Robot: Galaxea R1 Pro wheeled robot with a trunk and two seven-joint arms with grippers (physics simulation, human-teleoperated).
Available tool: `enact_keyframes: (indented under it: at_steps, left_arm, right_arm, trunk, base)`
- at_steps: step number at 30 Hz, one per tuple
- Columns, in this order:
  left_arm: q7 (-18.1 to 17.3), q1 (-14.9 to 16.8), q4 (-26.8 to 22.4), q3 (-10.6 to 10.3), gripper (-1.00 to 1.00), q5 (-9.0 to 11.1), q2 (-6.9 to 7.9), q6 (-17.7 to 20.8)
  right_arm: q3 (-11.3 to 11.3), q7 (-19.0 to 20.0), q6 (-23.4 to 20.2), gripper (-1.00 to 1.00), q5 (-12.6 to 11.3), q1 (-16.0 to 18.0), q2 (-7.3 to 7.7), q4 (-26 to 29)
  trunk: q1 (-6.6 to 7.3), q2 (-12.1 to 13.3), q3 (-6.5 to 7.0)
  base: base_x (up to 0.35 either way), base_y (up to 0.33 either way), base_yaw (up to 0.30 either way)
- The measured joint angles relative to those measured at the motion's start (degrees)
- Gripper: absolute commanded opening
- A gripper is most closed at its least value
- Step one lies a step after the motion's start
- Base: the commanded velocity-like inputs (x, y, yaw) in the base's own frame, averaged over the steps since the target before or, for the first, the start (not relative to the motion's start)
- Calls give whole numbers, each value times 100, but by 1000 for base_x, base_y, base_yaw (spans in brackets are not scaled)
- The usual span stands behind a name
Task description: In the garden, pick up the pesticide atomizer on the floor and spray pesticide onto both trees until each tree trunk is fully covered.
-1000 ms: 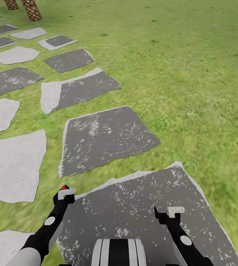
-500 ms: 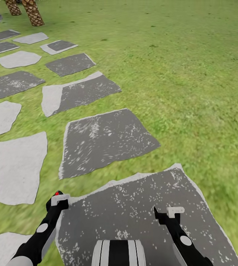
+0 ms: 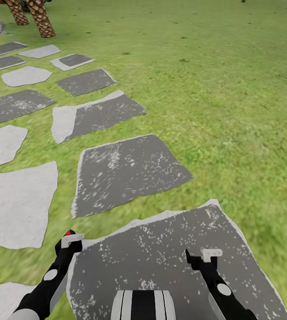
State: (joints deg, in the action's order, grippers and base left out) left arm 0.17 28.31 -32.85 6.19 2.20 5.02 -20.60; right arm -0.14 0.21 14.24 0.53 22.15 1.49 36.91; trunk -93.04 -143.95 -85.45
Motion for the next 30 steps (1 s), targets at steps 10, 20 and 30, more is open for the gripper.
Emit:
enact_keyframes:
  at_steps: [10,20,30]
  left_arm:
    - [-1,-1,-1,-35,-100,0,-9,-14]
    - [0,0,3,-26,-100,2,-6,18]
    - [0,0,7,2,-100,1,7,30]
  right_arm:
    - [-3,-3,0,100,0,0,0,-8]
    - [9,-2,-6,100,0,0,0,-16]
    - [4,-3,0,100,0,0,-9,-104]
  trunk:
    - [0,0,84]
    - [21,10,333]
    - [47,24,575]
  base:
    - [0,0,-67]
    - [0,0,-187]
    - [0,0,-167]
